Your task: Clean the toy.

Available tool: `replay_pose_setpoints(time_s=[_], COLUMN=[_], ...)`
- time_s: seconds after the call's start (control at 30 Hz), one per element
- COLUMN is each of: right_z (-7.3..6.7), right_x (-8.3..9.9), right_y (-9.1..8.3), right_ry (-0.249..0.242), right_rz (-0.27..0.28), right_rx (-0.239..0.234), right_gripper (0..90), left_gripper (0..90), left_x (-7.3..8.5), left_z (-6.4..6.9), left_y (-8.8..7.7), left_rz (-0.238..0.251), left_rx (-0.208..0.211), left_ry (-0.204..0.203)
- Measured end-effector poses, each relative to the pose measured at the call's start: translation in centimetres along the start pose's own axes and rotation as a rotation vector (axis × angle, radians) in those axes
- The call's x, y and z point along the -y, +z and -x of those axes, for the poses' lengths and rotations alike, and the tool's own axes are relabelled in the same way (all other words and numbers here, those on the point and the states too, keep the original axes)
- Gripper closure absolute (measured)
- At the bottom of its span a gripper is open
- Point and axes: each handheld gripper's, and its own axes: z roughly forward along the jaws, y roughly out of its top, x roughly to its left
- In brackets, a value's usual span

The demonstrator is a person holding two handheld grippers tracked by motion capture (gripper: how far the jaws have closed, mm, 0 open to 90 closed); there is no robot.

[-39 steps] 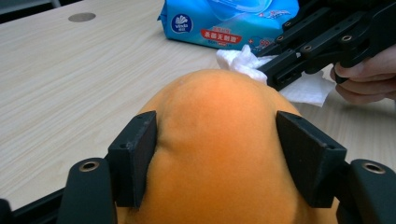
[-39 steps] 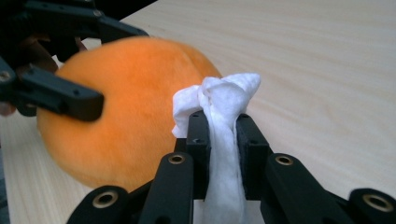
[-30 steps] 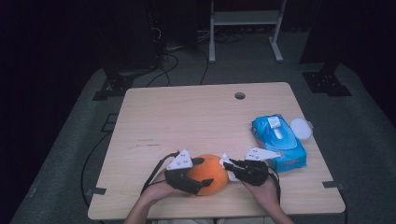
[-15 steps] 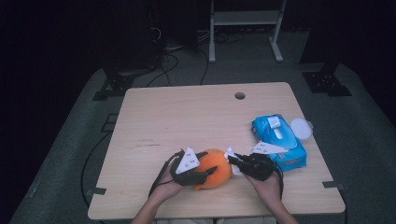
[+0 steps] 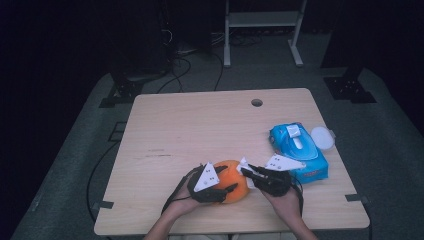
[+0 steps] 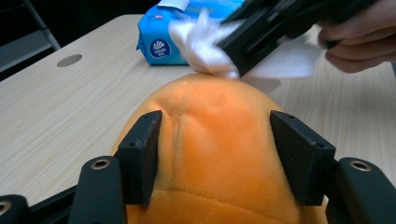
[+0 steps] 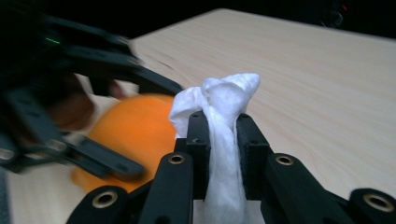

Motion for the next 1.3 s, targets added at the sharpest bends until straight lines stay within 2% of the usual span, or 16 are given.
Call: replay_pose_setpoints(time_s=[0.1, 0.17, 0.2, 0.27, 0.37, 0.4, 0.47, 0.5, 0.6, 0.67, 0.7, 0.87, 1.0, 1.03, 1.17, 1.3], right_z=[-0.4, 0.4, 1.2, 2.0, 2.1, 2.0, 1.3, 0.6, -1.8, -2.0, -1.3, 0.8, 1.1, 1.0, -1.1, -2.1], right_x=[-0.1, 0.7, 1.2, 1.2, 1.3, 1.3, 0.9, 0.4, -1.3, -1.5, -1.2, 0.2, 0.2, 0.1, -1.1, -2.0], right_y=[0.5, 0.8, 0.9, 0.7, 0.6, 0.6, 0.5, 0.4, 0.2, 0.3, 0.6, 0.5, 0.1, 0.1, -0.2, -0.7], right_ry=[-0.039, 0.005, 0.012, 0.044, 0.043, 0.041, 0.019, -0.022, -0.126, -0.145, -0.118, -0.031, -0.014, -0.023, -0.115, -0.171], right_rz=[-0.037, -0.051, -0.065, -0.068, -0.076, -0.079, -0.075, -0.066, -0.018, -0.025, -0.047, -0.060, -0.062, -0.064, -0.043, -0.027], right_rx=[0.010, 0.010, 0.043, 0.060, 0.066, 0.066, 0.080, 0.087, 0.003, 0.004, 0.014, 0.026, 0.034, 0.036, 0.054, 0.003], right_gripper=[77.7, 77.8, 77.8, 77.8, 77.8, 77.8, 77.9, 77.9, 77.6, 77.6, 77.7, 77.8, 77.8, 77.8, 77.7, 77.6], left_gripper=[27.3, 18.0, 8.9, 9.2, 13.0, 16.0, 24.2, 27.0, 30.5, 30.1, 24.7, 9.7, 12.5, 17.5, 27.9, 28.7], left_x=[-0.3, -0.5, -0.6, -0.6, -0.2, 0.0, 0.2, 0.2, -0.2, -0.5, -0.5, -0.1, 0.7, 0.9, -0.1, -0.5], left_z=[-0.1, -0.2, -0.2, -0.2, -0.4, -0.5, -0.5, -0.4, 0.4, 0.7, 0.6, -0.8, -1.5, -1.5, -0.4, 0.5], left_y=[0.0, -0.2, -0.2, -0.7, -1.1, -1.1, -1.1, -1.0, -0.8, -0.6, -0.6, -1.4, -1.1, -1.0, -1.2, -1.1], left_rz=[-0.007, -0.001, -0.004, 0.007, -0.031, -0.038, -0.047, -0.046, -0.034, -0.038, -0.032, 0.003, -0.030, -0.031, -0.041, -0.041], left_rx=[-0.011, -0.047, -0.080, -0.085, -0.077, -0.066, -0.063, -0.056, -0.041, -0.046, -0.044, -0.047, 0.021, 0.022, -0.014, -0.009], left_ry=[-0.002, -0.033, -0.048, -0.083, -0.163, -0.166, -0.150, -0.140, -0.074, -0.039, -0.045, -0.192, -0.345, -0.344, -0.236, -0.162])
